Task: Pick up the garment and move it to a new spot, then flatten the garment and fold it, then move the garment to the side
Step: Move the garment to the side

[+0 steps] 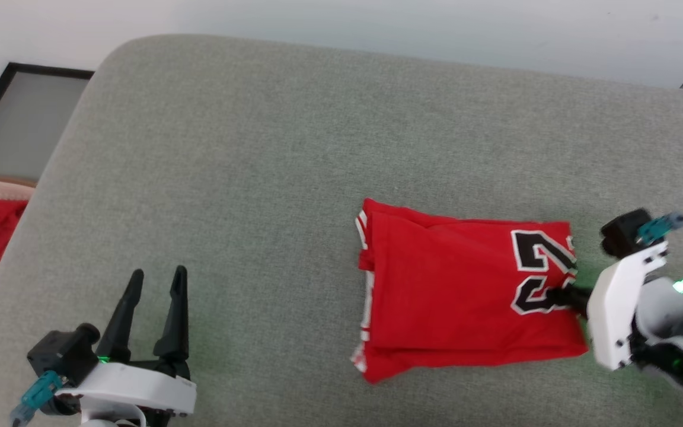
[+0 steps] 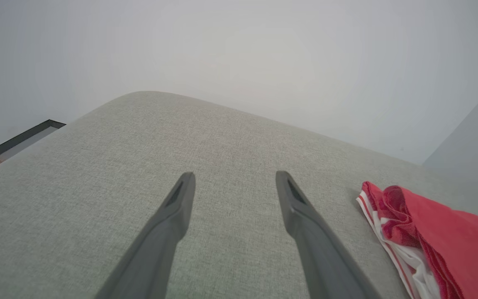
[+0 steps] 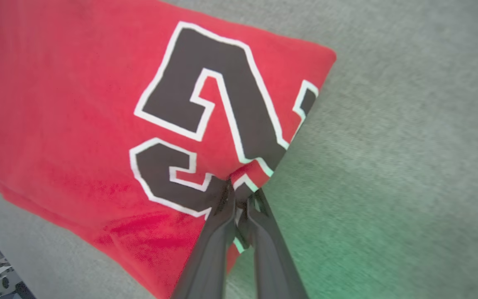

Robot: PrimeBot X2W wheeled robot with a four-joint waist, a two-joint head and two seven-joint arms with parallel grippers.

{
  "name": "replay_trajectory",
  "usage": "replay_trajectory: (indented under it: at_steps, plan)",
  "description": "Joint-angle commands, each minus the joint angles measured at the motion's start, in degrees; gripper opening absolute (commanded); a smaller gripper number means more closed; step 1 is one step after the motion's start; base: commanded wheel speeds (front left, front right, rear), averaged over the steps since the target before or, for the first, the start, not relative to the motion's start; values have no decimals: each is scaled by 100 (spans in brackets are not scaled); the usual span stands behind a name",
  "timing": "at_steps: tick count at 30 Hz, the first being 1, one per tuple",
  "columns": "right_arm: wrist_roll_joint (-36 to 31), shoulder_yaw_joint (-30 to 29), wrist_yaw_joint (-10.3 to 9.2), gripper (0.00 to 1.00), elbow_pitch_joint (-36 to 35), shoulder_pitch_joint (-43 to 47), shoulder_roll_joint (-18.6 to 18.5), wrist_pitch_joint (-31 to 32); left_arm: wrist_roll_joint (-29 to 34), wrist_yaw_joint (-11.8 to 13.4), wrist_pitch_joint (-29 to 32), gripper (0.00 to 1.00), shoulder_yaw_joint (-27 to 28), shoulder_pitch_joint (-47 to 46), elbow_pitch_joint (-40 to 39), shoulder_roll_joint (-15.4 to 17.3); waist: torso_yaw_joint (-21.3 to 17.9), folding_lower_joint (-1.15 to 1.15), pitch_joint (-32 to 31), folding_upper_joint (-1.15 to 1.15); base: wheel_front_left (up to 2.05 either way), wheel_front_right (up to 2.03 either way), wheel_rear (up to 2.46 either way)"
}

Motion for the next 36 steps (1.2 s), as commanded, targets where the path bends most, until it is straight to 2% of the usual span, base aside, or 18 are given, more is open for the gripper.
replay_trajectory:
  at_steps: [1, 12, 21, 31, 35, 36]
  plan:
    - [9, -33, -12, 0, 8, -127, -116, 14, 14, -16, -2, 100, 28, 21, -12, 23, -40, 0, -26, 0, 0, 0, 0]
    - [43, 23, -12, 0, -15, -779, -1007, 119, 131, -16, -2, 100, -25, -122, -172, 40, -426, 0, 132, 0, 0, 0, 0]
    - [12, 38, -12, 0, 68, -1231, -1953, 0, 202, -16, -2, 100, -191, -442, -255, 83, -830, 0, 582, 0, 0, 0, 0]
    - [-236, 319, -12, 0, 450, -1850, -3156, -616, 253, -16, -2, 100, -328, -814, -353, 186, -1169, 0, 1063, 0, 0, 0, 0]
    - [-397, 498, -12, 0, 543, -2056, -3372, -719, 250, -16, -2, 100, -337, -882, -378, 229, -1248, 0, 1178, 0, 0, 0, 0]
    - [-494, 561, -12, 0, 640, -2210, -3525, -776, 254, -16, -2, 100, -354, -933, -400, 237, -1286, 0, 1247, 0, 0, 0, 0]
